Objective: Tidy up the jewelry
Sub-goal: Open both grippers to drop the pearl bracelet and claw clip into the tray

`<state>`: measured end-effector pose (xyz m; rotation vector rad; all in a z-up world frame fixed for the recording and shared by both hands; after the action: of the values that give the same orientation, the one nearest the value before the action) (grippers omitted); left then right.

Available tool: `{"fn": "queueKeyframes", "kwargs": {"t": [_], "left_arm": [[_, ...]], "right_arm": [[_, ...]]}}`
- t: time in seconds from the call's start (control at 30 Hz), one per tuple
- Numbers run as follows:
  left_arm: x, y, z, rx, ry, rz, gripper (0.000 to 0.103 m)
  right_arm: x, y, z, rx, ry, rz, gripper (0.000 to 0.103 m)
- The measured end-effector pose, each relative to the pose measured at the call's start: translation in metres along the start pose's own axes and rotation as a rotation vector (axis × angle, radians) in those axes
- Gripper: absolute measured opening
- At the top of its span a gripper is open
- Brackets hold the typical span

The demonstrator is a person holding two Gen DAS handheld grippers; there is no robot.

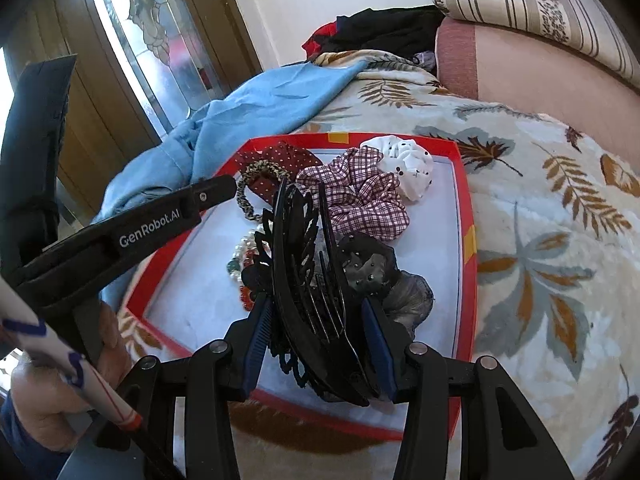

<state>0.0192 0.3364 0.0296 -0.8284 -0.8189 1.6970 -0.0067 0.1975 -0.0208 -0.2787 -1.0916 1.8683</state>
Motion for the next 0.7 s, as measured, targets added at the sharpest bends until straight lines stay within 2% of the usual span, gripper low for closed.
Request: {"fn": "queueKeyframes", "kwargs": {"t": [0.27,0.4,0.5,0.57,0.63,0.7], "left_arm": [[-0.001,-0.001,-0.005,-0.001,-0.018,0.003,0.012],[0.004,-0.005,-0.001,-0.02,-0.037,0.03,0.035],[0.008,-0.013,0.006,-0.056,-0.043,0.057,0.038],[0.01,-0.021,0.017,-0.099,-0.064,0.063,0.049],[0.013,-0.03,0.035,-0.158,-0.083,0.079,0.076],[0.017,-0.039,0.06,-0.232,-0.097,0.103,0.085]], "right_arm": [[0.004,0.002,0.0,0.015,-0.001,0.022,0.058],[0.007,-0.003,0.013,-0.005,-0.009,0.031,0.062],[0.007,-0.01,0.028,-0.035,-0.018,0.017,0.066],[0.005,-0.016,0.046,-0.061,-0.03,-0.001,0.069],[0.004,-0.021,0.063,-0.087,-0.036,-0.011,0.073],[0.001,-0.028,0.088,-0.13,-0.029,-0.012,0.081]]}}
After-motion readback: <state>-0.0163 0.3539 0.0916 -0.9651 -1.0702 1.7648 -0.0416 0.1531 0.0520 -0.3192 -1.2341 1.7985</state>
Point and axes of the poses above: each gripper's, at about its wrist camera, not at the fingertips, and z roughly against the way its jaws point, x to its left, y to its underside, the point moved 9 cm from there along -z, roughly the way its jaws point, and after that the axes turned 11 degrees about -x, right-handed, at the moved point
